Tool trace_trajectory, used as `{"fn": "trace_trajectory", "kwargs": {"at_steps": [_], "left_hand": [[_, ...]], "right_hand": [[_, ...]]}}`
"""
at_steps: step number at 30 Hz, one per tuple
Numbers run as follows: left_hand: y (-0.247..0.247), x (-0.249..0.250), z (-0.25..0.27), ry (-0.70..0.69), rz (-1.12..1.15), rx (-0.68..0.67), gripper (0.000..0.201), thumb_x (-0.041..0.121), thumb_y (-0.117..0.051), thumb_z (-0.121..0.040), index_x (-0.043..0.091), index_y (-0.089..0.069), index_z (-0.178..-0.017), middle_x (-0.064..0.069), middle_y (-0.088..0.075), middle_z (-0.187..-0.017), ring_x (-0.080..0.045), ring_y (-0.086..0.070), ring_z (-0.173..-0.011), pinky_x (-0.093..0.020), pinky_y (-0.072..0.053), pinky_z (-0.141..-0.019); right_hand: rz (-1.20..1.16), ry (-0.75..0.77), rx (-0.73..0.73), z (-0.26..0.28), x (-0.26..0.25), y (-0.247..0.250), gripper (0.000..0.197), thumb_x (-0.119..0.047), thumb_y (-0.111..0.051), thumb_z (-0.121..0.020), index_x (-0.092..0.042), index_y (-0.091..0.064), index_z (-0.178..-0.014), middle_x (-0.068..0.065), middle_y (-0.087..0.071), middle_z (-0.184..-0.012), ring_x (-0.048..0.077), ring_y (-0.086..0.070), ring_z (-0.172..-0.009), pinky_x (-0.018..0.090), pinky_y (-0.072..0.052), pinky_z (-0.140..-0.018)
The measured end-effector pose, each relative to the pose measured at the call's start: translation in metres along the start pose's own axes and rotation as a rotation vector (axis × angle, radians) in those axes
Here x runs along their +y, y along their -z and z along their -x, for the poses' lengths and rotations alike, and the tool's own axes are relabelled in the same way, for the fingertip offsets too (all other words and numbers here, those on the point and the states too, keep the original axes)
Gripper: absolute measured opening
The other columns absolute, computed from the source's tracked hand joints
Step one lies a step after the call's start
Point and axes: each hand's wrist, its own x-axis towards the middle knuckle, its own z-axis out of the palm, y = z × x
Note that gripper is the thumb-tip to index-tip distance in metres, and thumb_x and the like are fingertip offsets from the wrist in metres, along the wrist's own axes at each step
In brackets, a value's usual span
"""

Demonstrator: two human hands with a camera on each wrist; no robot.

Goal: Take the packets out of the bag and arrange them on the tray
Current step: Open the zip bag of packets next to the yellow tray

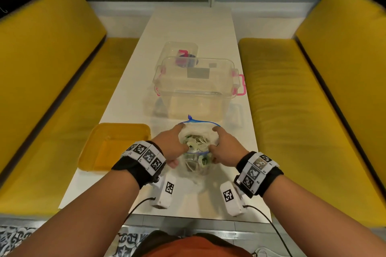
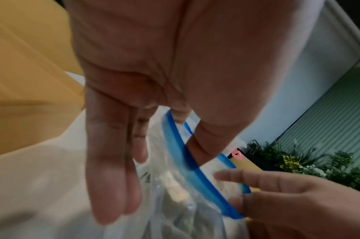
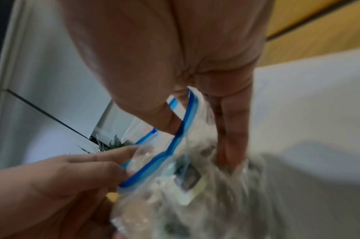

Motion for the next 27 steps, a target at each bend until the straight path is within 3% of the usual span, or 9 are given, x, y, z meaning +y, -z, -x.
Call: {"fn": "trace_trajectory", "kwargs": {"at_steps": [2,5,8,11,16,18,21,24,27], "left_hand": [[-0.001,0.000,0.002,-0.056,0.004,-0.055,0.086,0.015,-0.061,-0.087,0.035,-0.008,-0.152,-0.012,-0.064,-0.095,-0.028,-0.072,-0.072,-0.041,-0.061,-0.070],[0.003,0.001,0.000,-0.172,-0.088,-0.007,0.100,0.013,-0.067,-0.083,0.029,0.001,-0.154,-0.008,-0.065,-0.101,-0.014,-0.063,-0.069,-0.029,-0.057,-0.067],[0.004,-0.002,-0.001,-0.202,0.007,0.015,0.111,0.008,-0.072,-0.078,0.030,0.006,-0.154,0.002,-0.062,-0.101,-0.007,-0.058,-0.071,-0.018,-0.046,-0.060],[-0.003,-0.009,-0.004,-0.183,-0.014,0.036,0.117,0.010,-0.076,-0.075,0.032,0.009,-0.152,-0.006,-0.062,-0.102,-0.016,-0.061,-0.079,-0.024,-0.051,-0.066],[-0.034,-0.026,-0.011,-0.185,-0.170,0.023,0.132,0.025,-0.087,-0.062,0.034,0.010,-0.151,-0.011,-0.058,-0.119,-0.026,-0.062,-0.099,-0.040,-0.054,-0.089],[-0.043,-0.029,-0.011,-0.134,-0.255,0.016,0.131,0.034,-0.087,-0.060,0.039,0.008,-0.150,-0.013,-0.049,-0.120,-0.032,-0.059,-0.102,-0.043,-0.052,-0.091],[-0.047,-0.029,-0.014,-0.091,-0.245,0.027,0.121,0.026,-0.086,-0.064,0.037,-0.004,-0.151,-0.013,-0.042,-0.121,-0.036,-0.055,-0.108,-0.044,-0.050,-0.096],[-0.046,-0.031,-0.021,-0.194,-0.129,0.062,0.112,0.015,-0.080,-0.059,0.037,-0.017,-0.149,-0.010,-0.054,-0.119,-0.030,-0.061,-0.099,-0.041,-0.055,-0.086],[-0.042,-0.035,-0.026,-0.220,0.026,0.071,0.098,0.007,-0.068,-0.063,0.039,-0.024,-0.145,0.000,-0.060,-0.115,-0.016,-0.060,-0.076,-0.025,-0.052,-0.065]], "right_hand": [[-0.048,0.030,0.048,-0.001,-0.005,-0.007,0.065,-0.007,-0.059,-0.085,-0.017,-0.033,-0.144,0.013,-0.059,-0.113,0.026,-0.062,-0.091,0.034,-0.052,-0.082],[-0.209,0.146,0.112,-0.003,-0.014,-0.012,0.068,0.005,-0.057,-0.081,-0.023,-0.040,-0.141,0.006,-0.053,-0.110,0.022,-0.057,-0.086,0.028,-0.049,-0.072],[-0.311,0.241,0.161,-0.004,-0.012,-0.012,0.072,0.009,-0.056,-0.078,-0.026,-0.045,-0.140,0.005,-0.053,-0.119,0.017,-0.055,-0.091,0.030,-0.051,-0.081],[-0.248,0.232,0.126,0.007,0.000,-0.017,0.074,0.008,-0.057,-0.078,-0.023,-0.043,-0.144,0.006,-0.051,-0.124,0.018,-0.054,-0.098,0.035,-0.051,-0.094],[-0.050,0.172,-0.006,0.031,0.017,-0.031,0.072,-0.003,-0.054,-0.087,-0.016,-0.025,-0.151,0.008,-0.035,-0.118,0.029,-0.050,-0.111,0.013,-0.034,-0.096],[-0.034,0.133,-0.034,0.033,0.023,-0.034,0.071,-0.007,-0.056,-0.087,-0.018,-0.025,-0.150,0.007,-0.029,-0.117,0.030,-0.050,-0.105,0.016,-0.036,-0.101],[-0.030,0.068,-0.046,0.030,0.029,-0.038,0.072,-0.010,-0.057,-0.087,-0.022,-0.025,-0.151,0.009,-0.034,-0.115,0.034,-0.054,-0.102,0.019,-0.038,-0.100],[-0.066,0.076,-0.001,0.024,0.029,-0.035,0.074,-0.010,-0.062,-0.083,-0.020,-0.029,-0.149,0.008,-0.041,-0.111,0.033,-0.051,-0.111,0.020,-0.038,-0.096],[-0.094,0.083,0.036,0.017,0.026,-0.028,0.082,-0.013,-0.075,-0.075,-0.015,-0.035,-0.146,0.010,-0.039,-0.128,0.025,-0.047,-0.122,0.017,-0.034,-0.098]]}}
